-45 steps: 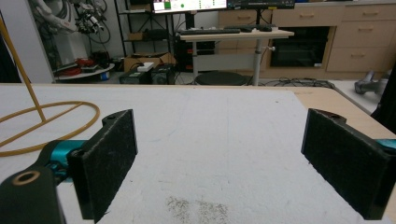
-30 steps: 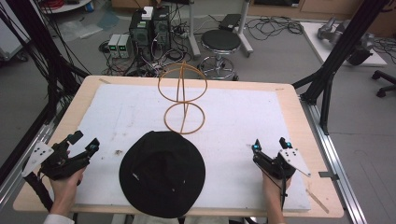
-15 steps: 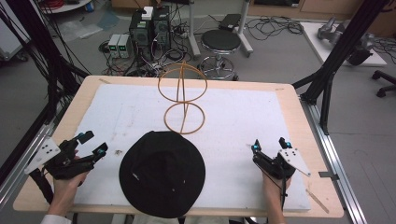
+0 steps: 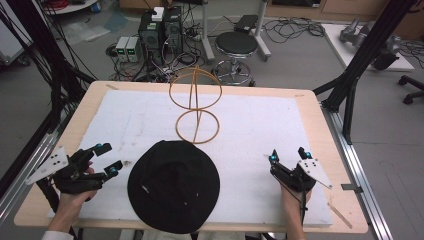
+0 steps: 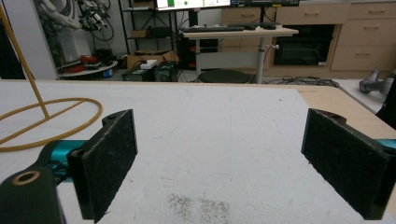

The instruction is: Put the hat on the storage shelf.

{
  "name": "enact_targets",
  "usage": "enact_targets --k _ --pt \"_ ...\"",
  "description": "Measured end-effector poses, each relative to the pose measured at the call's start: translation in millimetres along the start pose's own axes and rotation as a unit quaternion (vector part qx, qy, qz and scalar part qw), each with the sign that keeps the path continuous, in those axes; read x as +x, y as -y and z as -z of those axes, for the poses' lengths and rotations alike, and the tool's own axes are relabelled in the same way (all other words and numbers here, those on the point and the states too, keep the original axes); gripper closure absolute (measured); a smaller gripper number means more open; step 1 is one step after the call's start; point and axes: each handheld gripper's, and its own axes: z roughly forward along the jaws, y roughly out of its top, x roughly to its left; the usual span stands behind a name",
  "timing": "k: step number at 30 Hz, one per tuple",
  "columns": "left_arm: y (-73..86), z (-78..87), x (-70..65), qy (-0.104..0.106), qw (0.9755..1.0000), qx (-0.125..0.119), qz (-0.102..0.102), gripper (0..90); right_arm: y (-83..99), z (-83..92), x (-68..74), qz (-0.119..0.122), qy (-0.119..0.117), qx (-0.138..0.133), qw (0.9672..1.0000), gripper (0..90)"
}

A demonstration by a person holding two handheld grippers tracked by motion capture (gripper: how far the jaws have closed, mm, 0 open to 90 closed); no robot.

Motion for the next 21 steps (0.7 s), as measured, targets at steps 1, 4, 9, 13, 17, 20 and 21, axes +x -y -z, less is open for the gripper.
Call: enact_targets --k 1,4,9,13,17,20,21 --pt "0.4 -1.8 -0.7 0.003 1.0000 0.009 -0.002 24.1 0.1 -0.2 0.4 0.000 -0.001 0.001 1.0000 9.7" --pt "3.0 -6.1 -1.5 0.024 0.9993 0.028 -0.001 23.5 0.3 -0.4 0.7 0.002 -0.001 0.003 1.0000 9.7" --pt "5.0 -12.1 -4.4 0.057 0.9971 0.050 -0.001 22.1 0.6 -0.9 1.0 0.005 -0.003 0.005 1.0000 9.7" --pt "7.8 -14.7 -4.3 0.073 0.9956 0.058 0.006 20.8 0.7 -1.0 1.1 0.005 -0.004 0.005 1.0000 9.7" --pt "10.4 -17.5 -4.9 0.090 0.9934 0.070 0.010 19.8 1.0 -1.5 0.8 0.008 -0.004 0.007 0.9999 9.7" --pt "11.9 -20.7 -6.6 0.099 0.9922 0.075 0.011 18.9 1.1 -1.5 1.4 0.007 -0.004 0.010 0.9999 9.7" --pt "12.4 -21.8 -7.4 0.102 0.9917 0.077 0.012 18.9 1.1 -1.5 1.4 0.007 -0.004 0.010 0.9999 9.7"
